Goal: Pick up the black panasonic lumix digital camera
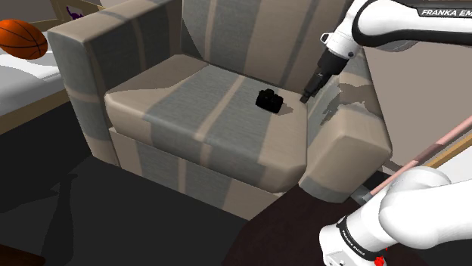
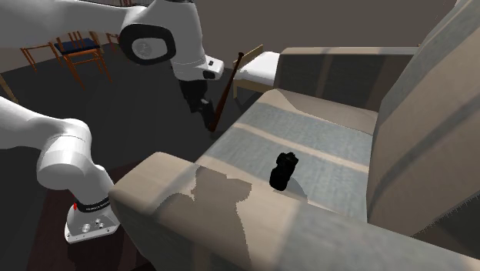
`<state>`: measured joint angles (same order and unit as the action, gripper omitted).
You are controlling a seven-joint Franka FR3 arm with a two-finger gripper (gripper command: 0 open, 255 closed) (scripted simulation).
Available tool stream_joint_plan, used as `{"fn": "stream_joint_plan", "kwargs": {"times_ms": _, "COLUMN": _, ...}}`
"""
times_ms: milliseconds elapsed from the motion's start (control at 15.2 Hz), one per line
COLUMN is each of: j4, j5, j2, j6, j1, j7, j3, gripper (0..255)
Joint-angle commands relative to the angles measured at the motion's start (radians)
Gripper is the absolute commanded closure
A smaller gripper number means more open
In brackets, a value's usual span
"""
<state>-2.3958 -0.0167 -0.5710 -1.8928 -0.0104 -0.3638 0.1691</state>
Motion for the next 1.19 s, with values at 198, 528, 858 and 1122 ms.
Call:
{"fn": "stream_joint_plan", "kwargs": {"times_ms": 198, "j4": 0.058, "j5": 0.007, "j2": 0.170, "j6": -0.110, "j1": 0.010, "j7": -0.176, "j3": 0.089, "gripper": 0}}
{"fn": "stream_joint_plan", "kwargs": {"times_ms": 528, "j4": 0.159, "j5": -0.031, "j2": 0.359, "j6": -0.191, "j1": 0.026, "j7": -0.351, "j3": 0.162, "gripper": 0}}
{"fn": "stream_joint_plan", "kwargs": {"times_ms": 858, "j4": 0.298, "j5": -0.111, "j2": 0.564, "j6": -0.239, "j1": 0.027, "j7": -0.532, "j3": 0.208, "gripper": 0}}
{"fn": "stream_joint_plan", "kwargs": {"times_ms": 1122, "j4": 0.438, "j5": -0.187, "j2": 0.734, "j6": -0.249, "j1": 0.003, "j7": -0.669, "j3": 0.215, "gripper": 0}}
